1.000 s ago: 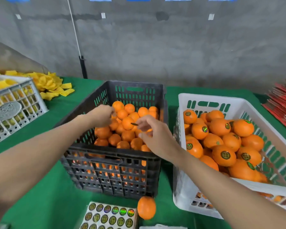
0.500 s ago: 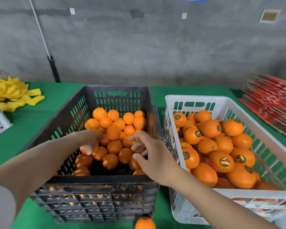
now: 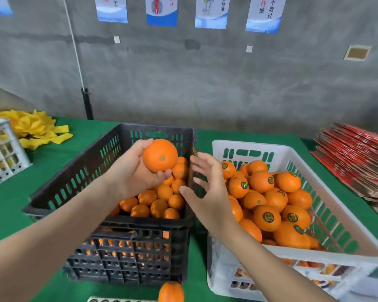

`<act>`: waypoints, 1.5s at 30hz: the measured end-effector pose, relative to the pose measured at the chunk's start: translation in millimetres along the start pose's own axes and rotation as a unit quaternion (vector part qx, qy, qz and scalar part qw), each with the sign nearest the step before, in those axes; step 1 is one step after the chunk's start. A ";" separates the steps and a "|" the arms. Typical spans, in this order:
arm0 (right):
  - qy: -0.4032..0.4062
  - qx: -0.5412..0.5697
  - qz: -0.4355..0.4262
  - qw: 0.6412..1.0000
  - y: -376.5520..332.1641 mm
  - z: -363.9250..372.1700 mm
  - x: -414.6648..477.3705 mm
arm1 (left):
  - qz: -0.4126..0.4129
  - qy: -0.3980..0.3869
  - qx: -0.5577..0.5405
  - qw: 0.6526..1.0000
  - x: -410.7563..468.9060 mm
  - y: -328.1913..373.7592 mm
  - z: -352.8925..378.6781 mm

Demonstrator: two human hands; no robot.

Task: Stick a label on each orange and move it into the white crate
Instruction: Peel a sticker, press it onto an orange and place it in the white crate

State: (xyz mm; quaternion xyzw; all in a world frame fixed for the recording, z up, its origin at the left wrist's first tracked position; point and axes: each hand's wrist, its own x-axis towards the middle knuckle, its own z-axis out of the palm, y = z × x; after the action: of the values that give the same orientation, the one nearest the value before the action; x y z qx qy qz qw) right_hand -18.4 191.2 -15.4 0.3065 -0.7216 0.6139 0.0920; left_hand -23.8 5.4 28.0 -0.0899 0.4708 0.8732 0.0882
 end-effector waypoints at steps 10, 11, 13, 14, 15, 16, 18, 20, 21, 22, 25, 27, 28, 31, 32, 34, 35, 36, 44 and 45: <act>0.007 0.061 0.005 0.998 -18.5 -45.2 -32.4 | -0.010 -0.054 -0.023 0.998 -54.5 -67.7 70.4; 0.000 0.062 0.015 0.998 -18.7 -49.1 -35.6 | 0.007 -0.046 -0.037 0.998 -55.9 -72.4 73.5; -0.013 0.100 0.047 0.994 -20.8 -56.7 -40.7 | 0.017 -0.021 -0.064 0.998 -58.1 -80.0 76.7; -0.013 0.120 0.060 0.991 -21.7 -61.2 -42.5 | 0.012 -0.008 -0.074 0.997 -58.9 -82.6 78.3; -0.008 0.126 0.065 0.990 -22.7 -65.9 -43.8 | 0.006 0.004 -0.081 0.997 -59.7 -84.7 79.8; -0.001 0.121 0.067 0.990 -24.7 -70.6 -44.9 | 0.002 0.014 -0.084 0.996 -60.2 -86.6 80.8; 0.005 0.126 0.085 0.988 -28.3 -77.6 -47.4 | 0.000 0.025 -0.088 0.996 -60.1 -90.4 82.4; -0.022 0.122 0.108 0.986 -33.0 -79.8 -50.8 | -0.004 0.019 -0.084 0.996 -60.0 -95.3 83.8; -0.037 0.109 0.113 0.987 -35.4 -79.8 -52.4 | -0.003 0.012 -0.079 0.997 -59.7 -97.8 84.6; -0.044 0.097 0.114 0.988 -37.9 -79.1 -52.9 | 0.000 0.008 -0.075 0.997 -59.5 -100.4 85.0; -0.050 0.062 0.106 0.991 -40.8 -77.6 -51.7 | 0.016 0.004 -0.071 0.997 -58.2 -105.6 86.2; -0.058 0.024 0.105 0.992 -41.1 -78.3 -49.7 | 0.022 0.004 -0.067 0.997 -57.6 -107.1 86.7; -0.060 0.008 0.101 0.993 -41.4 -78.8 -49.0 | 0.021 0.003 -0.065 0.998 -57.6 -107.7 86.8; -0.059 -0.029 0.080 0.995 -40.0 -79.5 -47.2 | 0.016 -0.002 -0.055 0.998 -57.6 -109.5 86.1; -0.060 -0.039 0.076 0.995 -39.0 -79.7 -46.7 | 0.016 -0.005 -0.052 0.999 -57.9 -109.9 86.1; -0.063 -0.055 0.071 0.994 -37.3 -79.5 -45.5 | 0.017 -0.007 -0.047 0.999 -57.4 -110.3 85.5; -0.062 -0.065 0.066 0.994 -36.5 -78.8 -45.4 | 0.017 -0.005 -0.045 0.999 -57.0 -110.8 85.5; -0.054 -0.080 0.055 0.994 -36.4 -77.1 -46.0 | 0.015 -0.003 -0.044 0.999 -56.8 -111.6 85.3; 0.016 -0.087 -0.014 0.996 -29.0 -65.0 -57.6 | 0.028 -0.007 -0.016 0.999 -58.4 -122.0 75.0; -0.004 -0.061 0.027 0.998 -27.7 -67.9 -56.8 | 0.026 -0.005 -0.009 1.000 -58.7 -123.4 73.9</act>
State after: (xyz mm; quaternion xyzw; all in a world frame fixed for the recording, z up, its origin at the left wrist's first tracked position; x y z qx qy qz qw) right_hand 25.6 272.3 -5.8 0.2834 -0.7661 0.5697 0.0905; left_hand 57.0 130.0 -17.5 -0.0741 0.4648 0.8798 0.0672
